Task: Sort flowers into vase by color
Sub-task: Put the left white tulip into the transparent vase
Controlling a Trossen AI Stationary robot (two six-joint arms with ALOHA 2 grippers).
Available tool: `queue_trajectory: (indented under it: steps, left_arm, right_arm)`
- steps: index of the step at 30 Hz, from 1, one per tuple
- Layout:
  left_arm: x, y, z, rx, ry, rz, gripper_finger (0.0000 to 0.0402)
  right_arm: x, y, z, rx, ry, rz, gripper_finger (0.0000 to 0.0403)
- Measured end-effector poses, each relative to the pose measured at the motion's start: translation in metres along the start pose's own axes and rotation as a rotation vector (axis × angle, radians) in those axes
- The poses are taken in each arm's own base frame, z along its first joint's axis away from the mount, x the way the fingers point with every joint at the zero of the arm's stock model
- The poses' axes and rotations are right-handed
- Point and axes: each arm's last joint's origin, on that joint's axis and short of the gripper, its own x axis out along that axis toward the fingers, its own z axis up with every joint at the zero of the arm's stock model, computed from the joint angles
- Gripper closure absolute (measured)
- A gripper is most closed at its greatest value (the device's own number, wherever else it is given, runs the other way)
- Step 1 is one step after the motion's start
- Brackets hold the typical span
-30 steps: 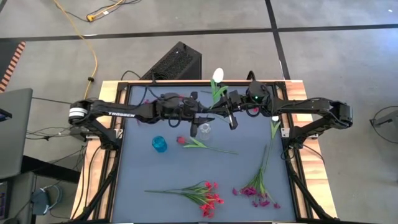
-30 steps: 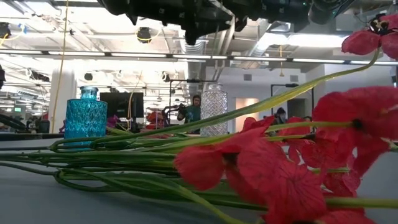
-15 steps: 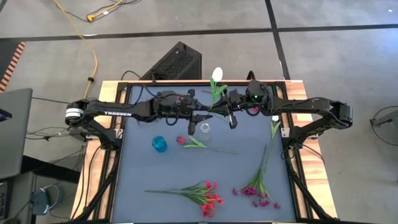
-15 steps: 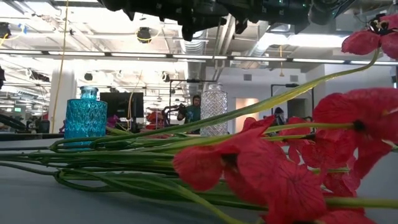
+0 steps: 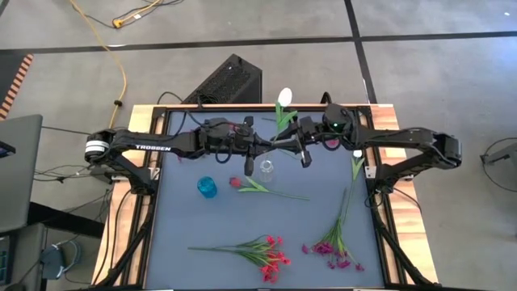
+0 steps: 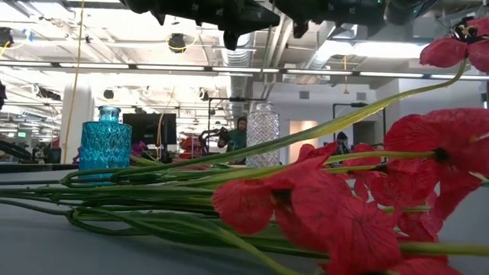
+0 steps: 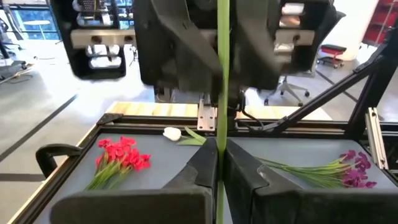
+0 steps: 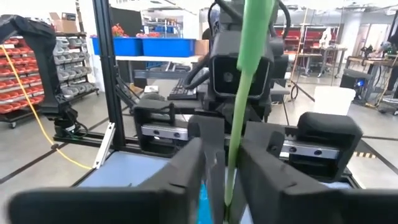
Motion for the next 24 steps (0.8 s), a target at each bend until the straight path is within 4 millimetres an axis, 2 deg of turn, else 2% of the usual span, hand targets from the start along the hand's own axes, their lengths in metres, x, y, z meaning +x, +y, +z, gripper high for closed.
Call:
queue_trajectory:
  steps: [5, 9, 12, 15, 20, 24]
  left_arm:
    - [-0.008, -0.002, 0.003, 0.026, 0.0, -0.002, 0.0401]
    - [-0.02, -0.004, 0.006, 0.047, -0.058, 0.014, 0.0401]
    - [-0.028, -0.007, -0.001, 0.051, -0.184, 0.011, 0.0401]
    - [-0.035, -0.009, -0.021, 0.04, -0.27, 0.031, 0.0401]
    - [-0.047, -0.009, -0.038, 0.0, -0.364, 0.069, 0.0401]
    - [-0.038, -0.01, -0.057, -0.012, -0.346, 0.081, 0.0401]
  right_arm:
    - [-0.021, 0.004, 0.007, 0.027, 0.09, -0.025, 0.0174]
    - [-0.041, 0.01, 0.005, 0.069, 0.226, -0.044, 0.0131]
    - [-0.053, 0.018, -0.002, 0.103, 0.339, -0.038, 0.0123]
    - [-0.061, 0.028, -0.013, 0.11, 0.378, -0.052, 0.0122]
    - [-0.07, 0.043, -0.028, 0.074, 0.349, -0.085, 0.0122]
    - [-0.072, 0.047, -0.039, 0.074, 0.3, -0.089, 0.0122]
